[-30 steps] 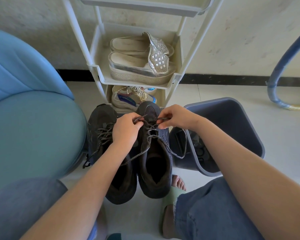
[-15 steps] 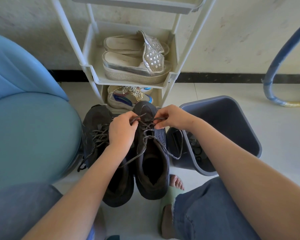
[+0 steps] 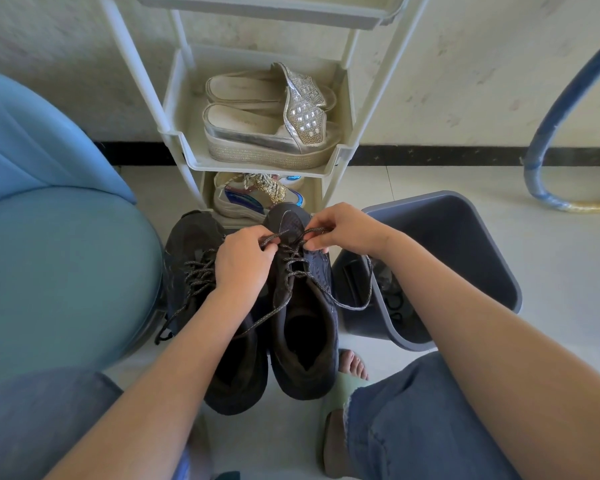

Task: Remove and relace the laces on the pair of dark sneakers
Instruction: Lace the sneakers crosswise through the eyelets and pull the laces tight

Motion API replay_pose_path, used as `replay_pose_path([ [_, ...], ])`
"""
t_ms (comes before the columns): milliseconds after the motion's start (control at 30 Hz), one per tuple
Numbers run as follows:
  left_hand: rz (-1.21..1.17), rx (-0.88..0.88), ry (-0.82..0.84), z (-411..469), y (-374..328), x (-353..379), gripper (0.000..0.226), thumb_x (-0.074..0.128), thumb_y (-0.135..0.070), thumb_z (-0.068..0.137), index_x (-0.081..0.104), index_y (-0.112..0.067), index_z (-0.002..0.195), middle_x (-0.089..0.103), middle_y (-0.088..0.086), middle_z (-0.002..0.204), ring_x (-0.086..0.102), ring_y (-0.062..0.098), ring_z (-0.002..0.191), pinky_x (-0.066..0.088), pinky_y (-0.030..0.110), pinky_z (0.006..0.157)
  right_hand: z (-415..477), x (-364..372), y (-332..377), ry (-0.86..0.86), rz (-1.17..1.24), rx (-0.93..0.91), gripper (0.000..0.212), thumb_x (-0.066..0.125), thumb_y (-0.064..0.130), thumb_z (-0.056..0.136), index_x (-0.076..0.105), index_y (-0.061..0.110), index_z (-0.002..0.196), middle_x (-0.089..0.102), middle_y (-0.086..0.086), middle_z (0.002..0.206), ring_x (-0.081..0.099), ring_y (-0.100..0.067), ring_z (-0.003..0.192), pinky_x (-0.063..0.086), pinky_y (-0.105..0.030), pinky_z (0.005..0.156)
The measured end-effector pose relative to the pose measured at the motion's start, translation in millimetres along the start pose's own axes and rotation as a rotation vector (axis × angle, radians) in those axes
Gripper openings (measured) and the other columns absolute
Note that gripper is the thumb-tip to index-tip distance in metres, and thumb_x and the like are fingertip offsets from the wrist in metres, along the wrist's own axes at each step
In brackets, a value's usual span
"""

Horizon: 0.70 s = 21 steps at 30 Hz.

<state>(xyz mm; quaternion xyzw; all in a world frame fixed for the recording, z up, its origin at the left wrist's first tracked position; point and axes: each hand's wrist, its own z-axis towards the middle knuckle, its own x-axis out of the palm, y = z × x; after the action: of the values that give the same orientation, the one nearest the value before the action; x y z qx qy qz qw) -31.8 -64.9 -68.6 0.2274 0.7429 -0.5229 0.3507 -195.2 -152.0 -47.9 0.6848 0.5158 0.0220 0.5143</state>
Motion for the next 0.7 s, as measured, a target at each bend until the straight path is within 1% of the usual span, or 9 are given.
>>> replay_pose_path([
  [67,-0.015,-0.013,0.006,-0.3,-1.1,-1.3,0.017,0.057,-0.023,0.091,0.071,-0.019,0.101,0.070,-0.003,0.092,0.061,0.016,0.084,0.040,0.025,0.069,0.3,0.4,1.4,0.015,-0.007,0.005,0.016,0.072,0.009,0.083,0.070,0.002,0.097,0.068,-0.005,0.086,0.060,-0.013,0.080,0.047,-0.023,0.085],
  [200,-0.035,-0.037,0.041,-1.9,-1.2,-2.5,0.016,0.063,-0.025,0.088,0.069,-0.018,0.100,0.068,-0.004,0.093,0.061,0.016,0.089,0.041,0.026,0.072,-0.6,-2.8,-1.5,0.038,0.006,0.027,0.018,0.075,0.010,0.080,0.070,0.006,0.097,0.067,0.000,0.084,0.060,-0.009,0.077,0.045,-0.017,0.076],
  [300,-0.031,-0.025,0.076,-2.4,-1.1,-3.0,0.010,0.062,-0.025,0.088,0.069,-0.018,0.091,0.066,-0.005,0.086,0.061,0.016,0.085,0.041,0.026,0.069,-4.2,-12.5,-9.5,0.011,0.032,0.075,0.015,0.075,0.009,0.079,0.071,0.015,0.093,0.070,-0.002,0.089,0.062,-0.018,0.086,0.049,-0.027,0.080],
  [333,-0.026,-0.017,0.094,-2.5,-1.3,-3.4,0.010,0.062,-0.025,0.088,0.069,-0.019,0.090,0.066,-0.004,0.084,0.061,0.016,0.084,0.040,0.025,0.068,-6.1,-16.0,-12.4,-0.019,0.063,0.097,0.015,0.074,0.007,0.080,0.071,0.015,0.093,0.070,-0.002,0.087,0.062,-0.018,0.085,0.050,-0.023,0.075],
  [400,-0.030,-0.009,0.121,-2.1,-2.2,-4.5,0.011,0.062,-0.026,0.088,0.071,-0.020,0.091,0.068,-0.004,0.085,0.060,0.014,0.083,0.040,0.025,0.069,-8.6,-19.5,-15.5,-0.066,0.100,0.139,0.015,0.071,0.004,0.082,0.072,0.009,0.096,0.067,-0.001,0.079,0.057,-0.013,0.073,0.043,-0.012,0.056],
  [467,-0.037,-0.008,0.124,-2.0,-3.0,-4.2,0.009,0.064,-0.026,0.087,0.072,-0.022,0.090,0.068,-0.004,0.085,0.058,0.013,0.083,0.041,0.026,0.069,-8.7,-17.0,-15.7,-0.084,0.109,0.178,0.014,0.070,0.006,0.084,0.073,0.005,0.097,0.061,0.001,0.070,0.049,-0.007,0.062,0.036,-0.010,0.047],
  [533,-0.016,0.011,0.123,-1.9,-3.6,-2.4,0.005,0.065,-0.025,0.086,0.070,-0.023,0.087,0.067,-0.003,0.085,0.059,0.015,0.082,0.042,0.028,0.069,-6.7,-12.8,-14.4,-0.095,0.101,0.191,0.010,0.070,0.011,0.085,0.073,0.006,0.094,0.060,0.002,0.067,0.047,-0.006,0.059,0.036,-0.013,0.050],
  [600,-0.013,0.020,0.125,-1.0,-3.1,-0.7,0.004,0.065,-0.024,0.087,0.068,-0.024,0.084,0.067,-0.003,0.085,0.059,0.017,0.083,0.042,0.028,0.068,-5.1,-9.0,-11.6,-0.080,0.089,0.180,0.008,0.068,0.014,0.086,0.073,0.009,0.091,0.063,0.002,0.071,0.048,-0.006,0.061,0.036,-0.014,0.051],
  [700,-0.010,0.024,0.112,-0.2,-1.3,2.6,0.005,0.061,-0.025,0.089,0.065,-0.023,0.087,0.063,0.000,0.093,0.058,0.020,0.088,0.040,0.030,0.071,-3.9,-5.8,-10.4,0.001,0.084,0.151,0.011,0.068,0.010,0.086,0.072,0.012,0.096,0.065,0.000,0.079,0.047,-0.004,0.062,0.035,-0.012,0.049],
])
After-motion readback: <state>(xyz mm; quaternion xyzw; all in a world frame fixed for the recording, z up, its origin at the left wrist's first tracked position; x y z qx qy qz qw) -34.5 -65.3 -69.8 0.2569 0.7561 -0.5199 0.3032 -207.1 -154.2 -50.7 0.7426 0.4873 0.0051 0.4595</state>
